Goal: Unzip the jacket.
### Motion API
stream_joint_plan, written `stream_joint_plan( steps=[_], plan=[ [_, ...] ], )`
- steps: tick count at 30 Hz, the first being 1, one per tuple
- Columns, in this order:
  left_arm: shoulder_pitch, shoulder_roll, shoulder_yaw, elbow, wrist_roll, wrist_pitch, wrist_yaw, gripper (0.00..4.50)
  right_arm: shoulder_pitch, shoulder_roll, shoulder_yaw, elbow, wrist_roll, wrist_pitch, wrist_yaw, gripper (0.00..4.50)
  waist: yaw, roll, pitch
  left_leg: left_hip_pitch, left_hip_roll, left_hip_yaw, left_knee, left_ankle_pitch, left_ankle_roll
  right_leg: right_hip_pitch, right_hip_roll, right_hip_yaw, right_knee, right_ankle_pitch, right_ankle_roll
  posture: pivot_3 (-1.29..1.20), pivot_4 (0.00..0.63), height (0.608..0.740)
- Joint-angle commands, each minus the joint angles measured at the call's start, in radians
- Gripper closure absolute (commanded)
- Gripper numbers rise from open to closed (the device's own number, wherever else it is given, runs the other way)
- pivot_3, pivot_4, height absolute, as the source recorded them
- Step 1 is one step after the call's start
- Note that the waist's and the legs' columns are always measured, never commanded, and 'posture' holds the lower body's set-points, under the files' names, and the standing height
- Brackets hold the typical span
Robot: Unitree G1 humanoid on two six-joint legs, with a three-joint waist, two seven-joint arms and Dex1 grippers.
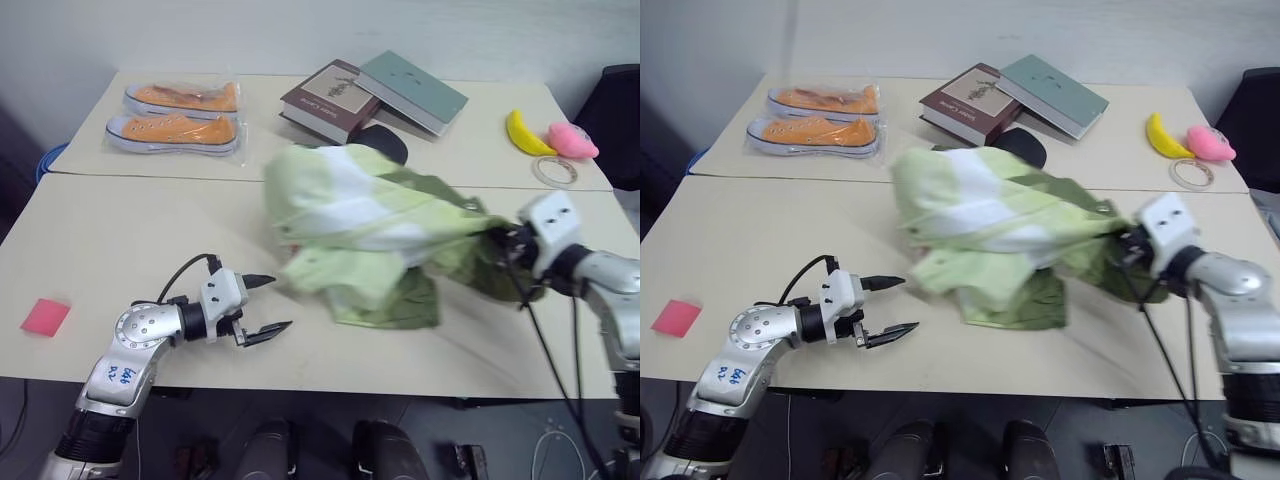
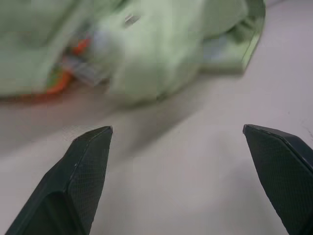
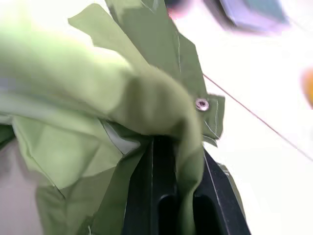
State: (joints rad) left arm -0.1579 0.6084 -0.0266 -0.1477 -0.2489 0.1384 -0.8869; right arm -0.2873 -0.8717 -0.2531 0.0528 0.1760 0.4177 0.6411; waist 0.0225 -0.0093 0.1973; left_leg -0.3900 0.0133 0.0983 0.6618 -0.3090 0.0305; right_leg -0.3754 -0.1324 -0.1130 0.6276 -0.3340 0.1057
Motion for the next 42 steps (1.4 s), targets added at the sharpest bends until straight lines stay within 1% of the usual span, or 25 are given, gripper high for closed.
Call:
stream_joint_plan(
  steps=[1,4,9,14,18,20,22,23,24,25,27,28,30,32,34,35,37,38,41,42],
  plan=[
    [-0.026,-0.012,-0.013,0.006,0.017,-0.037,0.005,0.00,0.043,-0.028,-0.051,0.046,-0.032,0.017,-0.037,4.48,-0.001,0.000,0.000,0.000,0.000,0.000,0.000,0.000,0.000,0.000,0.000,0.000,0.000,0.000,0.000,0.00,0.150,0.740],
    [-0.061,-0.030,-0.022,0.027,0.031,-0.053,0.014,0.00,0.084,-0.005,-0.070,0.053,-0.030,0.068,-0.079,4.48,-0.001,0.000,0.000,0.001,0.000,0.001,0.001,0.001,0.000,0.000,0.000,-0.001,0.000,0.000,0.000,0.00,0.150,0.740],
    [-0.133,-0.081,-0.055,0.073,0.061,-0.084,0.039,0.00,0.160,0.021,-0.066,0.003,-0.018,0.131,-0.100,4.48,0.001,0.000,0.000,0.001,0.000,0.000,0.001,0.001,0.000,0.000,0.000,-0.001,0.001,0.000,0.000,0.00,0.150,0.740],
    [-0.247,-0.176,-0.131,0.147,0.084,-0.092,0.036,0.00,0.168,0.029,-0.084,0.006,-0.017,0.115,-0.120,4.48,0.005,0.000,0.000,0.000,-0.001,0.000,0.002,0.001,0.001,0.001,0.002,-0.004,0.001,0.001,0.001,0.00,0.150,0.740],
    [-0.332,-0.243,-0.199,0.246,0.140,-0.129,0.046,0.00,0.155,0.056,-0.116,-0.018,0.027,0.067,-0.106,4.48,0.004,0.000,0.000,0.000,-0.001,0.000,0.002,0.001,0.001,0.002,0.004,-0.007,0.001,0.001,0.002,0.00,0.150,0.740],
    [-0.351,-0.263,-0.230,0.277,0.160,-0.161,0.032,0.00,0.152,0.078,-0.142,-0.042,0.060,0.046,-0.097,4.48,0.002,0.001,0.000,0.001,-0.001,0.000,0.002,0.001,0.001,0.002,0.004,-0.008,0.001,0.001,0.002,0.00,0.150,0.740],
    [-0.365,-0.280,-0.264,0.307,0.196,-0.200,0.031,0.00,0.165,0.080,-0.151,-0.072,0.087,0.061,-0.068,4.01,0.000,0.001,-0.001,0.000,-0.001,0.000,0.002,0.001,0.001,0.001,0.005,-0.008,0.001,0.001,0.002,0.00,0.150,0.740],
    [-0.372,-0.295,-0.273,0.324,0.205,-0.211,0.037,0.00,0.182,0.075,-0.149,-0.089,0.100,0.069,-0.042,3.85,0.001,0.001,-0.001,0.000,-0.001,0.000,0.002,0.001,0.001,0.001,0.005,-0.008,0.001,0.001,0.002,0.00,0.150,0.740],
    [-0.377,-0.307,-0.279,0.336,0.208,-0.219,0.038,0.00,0.192,0.077,-0.151,-0.098,0.103,0.047,-0.032,3.41,0.001,0.001,-0.001,0.000,-0.001,0.000,0.002,0.001,0.001,0.001,0.005,-0.008,0.001,0.001,0.002,0.00,0.150,0.740],
    [-0.380,-0.315,-0.289,0.347,0.214,-0.227,0.037,0.00,0.201,0.083,-0.160,-0.106,0.105,0.031,-0.032,3.17,0.002,0.001,-0.001,0.000,-0.001,0.000,0.002,0.001,0.001,0.001,0.005,-0.009,0.001,0.001,0.002,0.00,0.150,0.740],
    [-0.390,-0.339,-0.303,0.367,0.220,-0.234,0.036,0.00,0.220,0.095,-0.192,-0.111,0.108,-0.032,-0.033,2.43,0.002,0.001,-0.001,0.000,-0.001,0.000,0.002,0.002,0.001,0.001,0.005,-0.009,0.001,0.001,0.002,0.00,0.150,0.740],
    [-0.397,-0.351,-0.309,0.379,0.230,-0.241,0.045,0.00,0.234,0.097,-0.210,-0.114,0.113,-0.057,-0.030,2.22,0.003,0.001,-0.001,0.000,-0.001,0.000,0.002,0.002,0.002,0.001,0.004,-0.009,0.001,0.001,0.002,0.00,0.150,0.740],
    [-0.414,-0.374,-0.318,0.407,0.249,-0.250,0.066,0.00,0.270,0.097,-0.249,-0.119,0.124,-0.112,-0.007,1.56,0.006,0.001,-0.001,0.000,-0.002,0.000,0.003,0.002,0.002,0.001,0.004,-0.009,0.001,0.001,0.003,0.00,0.150,0.740],
    [-0.442,-0.408,-0.319,0.464,0.289,-0.259,0.131,0.00,0.316,0.107,-0.314,-0.132,0.172,-0.215,0.067,0.92,0.012,0.001,-0.001,0.000,-0.003,-0.001,0.003,0.002,0.002,0.002,0.003,-0.009,0.001,0.002,0.003,0.00,0.150,0.740],
    [-0.468,-0.431,-0.318,0.519,0.334,-0.276,0.200,0.00,0.355,0.123,-0.371,-0.149,0.229,-0.321,0.145,0.19,0.012,0.001,-0.001,0.000,-0.004,-0.001,0.003,0.002,0.003,0.002,0.003,-0.009,0.000,0.002,0.004,0.00,0.150,0.740],
    [-0.480,-0.443,-0.314,0.548,0.349,-0.279,0.231,0.00,0.375,0.135,-0.405,-0.168,0.269,-0.365,0.187,0.09,0.012,0.001,-0.001,0.000,-0.004,-0.001,0.003,0.002,0.003,0.002,0.003,-0.009,0.000,0.002,0.004,0.00,0.150,0.740],
    [-0.497,-0.461,-0.306,0.601,0.372,-0.293,0.283,0.00,0.407,0.147,-0.448,-0.210,0.321,-0.390,0.221,0.09,0.011,0.001,-0.001,0.000,-0.004,-0.001,0.002,0.002,0.003,0.002,0.003,-0.010,0.000,0.002,0.005,0.00,0.150,0.740],
    [-0.502,-0.466,-0.305,0.621,0.381,-0.304,0.300,0.19,0.418,0.150,-0.455,-0.232,0.337,-0.385,0.223,0.03,0.010,0.001,-0.001,0.000,-0.004,-0.001,0.002,0.002,0.003,0.003,0.003,-0.010,0.000,0.002,0.005,0.00,0.150,0.740],
    [-0.493,-0.469,-0.301,0.629,0.357,-0.322,0.265,0.84,0.442,0.152,-0.429,-0.277,0.356,-0.369,0.235,0.00,0.002,0.001,-0.001,0.001,-0.004,-0.001,0.003,0.002,0.003,0.003,0.003,-0.009,0.000,0.003,0.005,0.00,0.150,0.740],
    [-0.481,-0.454,-0.297,0.601,0.347,-0.314,0.245,1.21,0.450,0.159,-0.396,-0.305,0.353,-0.370,0.241,0.00,0.001,0.001,-0.001,0.001,-0.004,-0.001,0.003,0.002,0.003,0.003,0.002,-0.009,0.000,0.003,0.005,0.00,0.150,0.740]
  ],
)
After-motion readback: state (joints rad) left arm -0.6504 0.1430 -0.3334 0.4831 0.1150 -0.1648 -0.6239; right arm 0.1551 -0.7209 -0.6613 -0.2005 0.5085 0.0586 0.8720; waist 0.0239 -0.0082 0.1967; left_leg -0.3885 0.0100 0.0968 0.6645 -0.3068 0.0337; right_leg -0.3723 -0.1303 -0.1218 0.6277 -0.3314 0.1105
